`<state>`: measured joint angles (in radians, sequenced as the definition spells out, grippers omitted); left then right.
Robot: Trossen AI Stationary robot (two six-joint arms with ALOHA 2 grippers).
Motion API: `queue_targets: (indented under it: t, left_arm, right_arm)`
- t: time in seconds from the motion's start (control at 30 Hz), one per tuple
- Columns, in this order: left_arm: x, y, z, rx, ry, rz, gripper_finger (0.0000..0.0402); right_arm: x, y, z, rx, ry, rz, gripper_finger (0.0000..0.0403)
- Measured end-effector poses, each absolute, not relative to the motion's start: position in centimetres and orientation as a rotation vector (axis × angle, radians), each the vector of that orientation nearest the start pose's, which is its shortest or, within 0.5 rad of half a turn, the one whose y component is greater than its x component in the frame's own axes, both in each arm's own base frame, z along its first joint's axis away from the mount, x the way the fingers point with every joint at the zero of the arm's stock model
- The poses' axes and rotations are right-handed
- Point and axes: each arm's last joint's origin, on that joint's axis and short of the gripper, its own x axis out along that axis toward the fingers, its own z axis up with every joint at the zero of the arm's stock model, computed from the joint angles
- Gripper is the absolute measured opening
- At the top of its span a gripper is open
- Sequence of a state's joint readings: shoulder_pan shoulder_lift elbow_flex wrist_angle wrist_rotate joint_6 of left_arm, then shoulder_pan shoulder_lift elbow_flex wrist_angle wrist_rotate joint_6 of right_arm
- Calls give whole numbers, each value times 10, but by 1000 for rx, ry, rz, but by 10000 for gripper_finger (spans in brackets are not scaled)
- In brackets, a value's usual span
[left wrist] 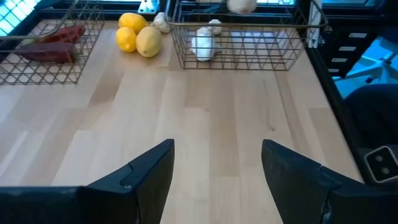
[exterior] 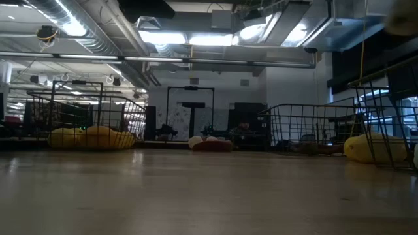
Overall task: Sort produce into baskets
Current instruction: Put the white garlic into the bottom wire basket
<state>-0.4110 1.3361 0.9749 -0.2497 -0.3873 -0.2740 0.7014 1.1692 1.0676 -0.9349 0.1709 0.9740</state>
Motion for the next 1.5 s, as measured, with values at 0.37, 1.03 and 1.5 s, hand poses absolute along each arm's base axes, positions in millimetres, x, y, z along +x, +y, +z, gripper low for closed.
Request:
queue_targets:
  t: [0.37,1.03,1.5]
  left_arm:
    - [270,-96,275,-23,559,84,237]
    - [270,-95,275,-3,560,80,237]
    - [270,-95,275,-2,561,79,237]
  right_arm:
    - [132,165,280,539,1174,-173,17]
    - [124,170,192,483,1275,-421,17]
    - [124,173,167,545,1344,-424,119]
